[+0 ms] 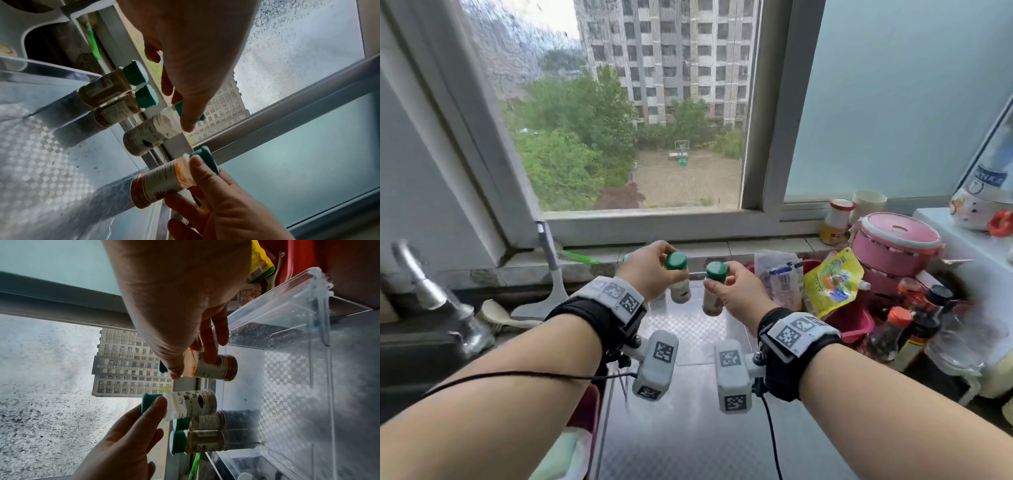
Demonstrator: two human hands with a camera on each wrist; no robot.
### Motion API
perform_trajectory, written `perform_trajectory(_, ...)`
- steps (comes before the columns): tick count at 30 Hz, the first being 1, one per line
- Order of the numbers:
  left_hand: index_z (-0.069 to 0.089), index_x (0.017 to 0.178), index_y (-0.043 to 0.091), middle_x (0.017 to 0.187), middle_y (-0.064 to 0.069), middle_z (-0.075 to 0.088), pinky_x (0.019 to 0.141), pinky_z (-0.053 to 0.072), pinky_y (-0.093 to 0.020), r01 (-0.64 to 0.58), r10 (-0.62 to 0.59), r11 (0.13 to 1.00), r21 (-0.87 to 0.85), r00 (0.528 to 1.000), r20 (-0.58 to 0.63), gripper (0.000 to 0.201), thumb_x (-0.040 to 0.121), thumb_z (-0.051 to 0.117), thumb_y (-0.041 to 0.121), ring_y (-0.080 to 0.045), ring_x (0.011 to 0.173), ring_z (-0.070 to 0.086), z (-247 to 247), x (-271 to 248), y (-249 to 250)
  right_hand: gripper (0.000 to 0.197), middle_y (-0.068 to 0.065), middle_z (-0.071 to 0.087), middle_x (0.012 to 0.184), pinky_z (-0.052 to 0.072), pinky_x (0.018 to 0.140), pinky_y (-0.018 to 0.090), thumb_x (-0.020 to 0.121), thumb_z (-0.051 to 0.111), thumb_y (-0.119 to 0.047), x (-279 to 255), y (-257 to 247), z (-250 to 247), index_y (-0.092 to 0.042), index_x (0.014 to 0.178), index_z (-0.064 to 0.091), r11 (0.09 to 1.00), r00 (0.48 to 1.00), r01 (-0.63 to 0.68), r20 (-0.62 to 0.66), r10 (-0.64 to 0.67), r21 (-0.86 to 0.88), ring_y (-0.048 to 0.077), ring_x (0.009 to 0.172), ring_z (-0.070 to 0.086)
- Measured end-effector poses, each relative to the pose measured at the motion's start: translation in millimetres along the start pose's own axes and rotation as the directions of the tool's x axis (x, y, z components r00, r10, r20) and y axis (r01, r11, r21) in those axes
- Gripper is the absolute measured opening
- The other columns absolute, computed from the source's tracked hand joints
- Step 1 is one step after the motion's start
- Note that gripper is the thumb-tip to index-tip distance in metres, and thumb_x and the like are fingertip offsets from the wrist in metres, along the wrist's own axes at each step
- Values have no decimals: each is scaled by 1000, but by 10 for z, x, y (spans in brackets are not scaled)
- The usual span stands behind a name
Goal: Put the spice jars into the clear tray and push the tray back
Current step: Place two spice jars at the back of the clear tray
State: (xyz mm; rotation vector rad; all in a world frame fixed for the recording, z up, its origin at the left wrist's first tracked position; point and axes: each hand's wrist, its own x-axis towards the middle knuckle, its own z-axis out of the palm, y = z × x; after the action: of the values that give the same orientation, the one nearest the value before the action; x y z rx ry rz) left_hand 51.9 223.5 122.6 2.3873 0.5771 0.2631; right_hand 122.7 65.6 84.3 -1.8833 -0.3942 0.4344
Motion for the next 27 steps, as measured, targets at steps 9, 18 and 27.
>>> perform_trajectory(9, 59, 115, 35, 124, 4, 57, 107, 29, -45, -89, 97, 902, 422, 995, 1, 50, 73, 62, 62, -23, 119, 46, 155, 252, -119, 33, -1, 65, 99, 52, 95, 42, 85, 69, -27, 199, 91, 118, -18, 114, 58, 997, 999, -45, -8, 45, -62, 23, 102, 62)
perform_trajectory(18, 61, 113, 39, 144, 2, 38, 116, 6, -51, -118, 98, 869, 480, 993, 68, 49, 71, 63, 64, -28, 140, 21, 305, 250, -289, 39, 7, 68, 115, 52, 96, 42, 85, 67, -26, 192, 168, 217, -18, 122, 57, 993, 996, -84, -10, 83, -86, 25, 107, 63)
perform_trajectory(27, 58, 117, 40, 146, 3, 38, 117, 11, -52, -145, 121, 886, 440, 989, 83, 54, 69, 65, 63, -28, 141, 21, 295, 245, -339, 41, 5, 63, 110, 52, 84, 32, 85, 68, -24, 88, 195, 178, -19, 124, 55, 994, 995, -96, -23, 95, -43, 22, 101, 61)
